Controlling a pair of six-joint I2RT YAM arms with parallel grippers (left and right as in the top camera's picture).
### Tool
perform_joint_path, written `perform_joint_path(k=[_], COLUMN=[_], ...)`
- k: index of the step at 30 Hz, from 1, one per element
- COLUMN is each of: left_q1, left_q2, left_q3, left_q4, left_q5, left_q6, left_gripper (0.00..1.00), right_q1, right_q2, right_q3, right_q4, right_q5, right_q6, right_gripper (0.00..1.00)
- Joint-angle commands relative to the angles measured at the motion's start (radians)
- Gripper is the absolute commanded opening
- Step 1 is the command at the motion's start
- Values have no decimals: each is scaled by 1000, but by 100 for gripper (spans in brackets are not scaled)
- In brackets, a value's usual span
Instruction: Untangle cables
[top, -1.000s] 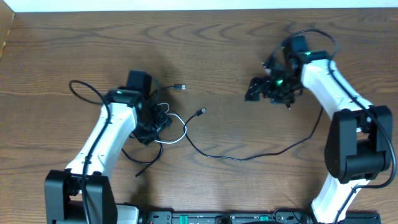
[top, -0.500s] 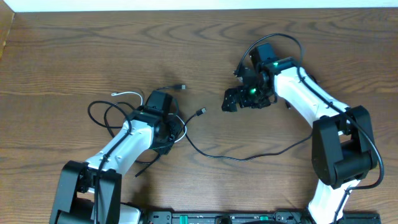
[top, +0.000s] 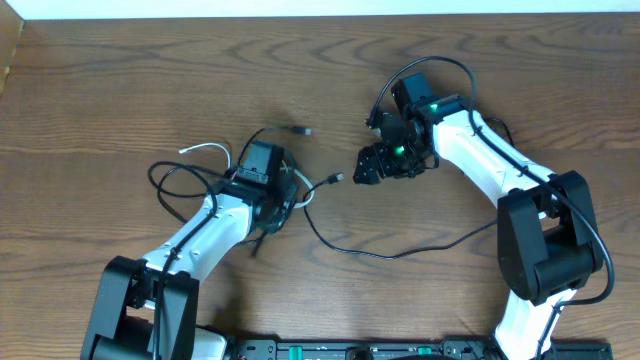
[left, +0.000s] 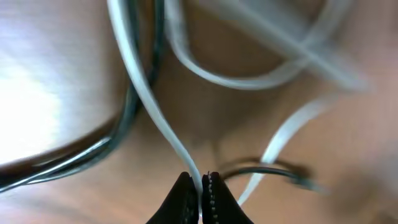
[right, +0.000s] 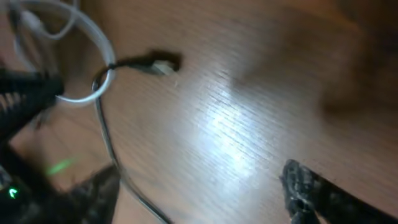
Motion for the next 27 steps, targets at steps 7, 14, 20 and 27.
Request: perform_joint_path(k=[7, 14, 20, 27], left_q1=[90, 189, 187, 186], left_q2=[-138, -277, -284, -284], left_q3=[25, 24, 24, 24], left_q4=[218, 223, 151, 137], left_q5=[126, 126, 131, 149], left_q6=[8, 9, 98, 475], left_gripper=[7, 8, 7, 7], right_q1=[57, 87, 80, 109], right_q2=[8, 9, 9, 9], right_q3=[-7, -9, -11, -14], right_q4=[41, 169, 286, 313], right_q5=[-142, -45, -23, -24], right_q6=[-71, 90, 328, 594], right_gripper=[77, 81, 45, 37])
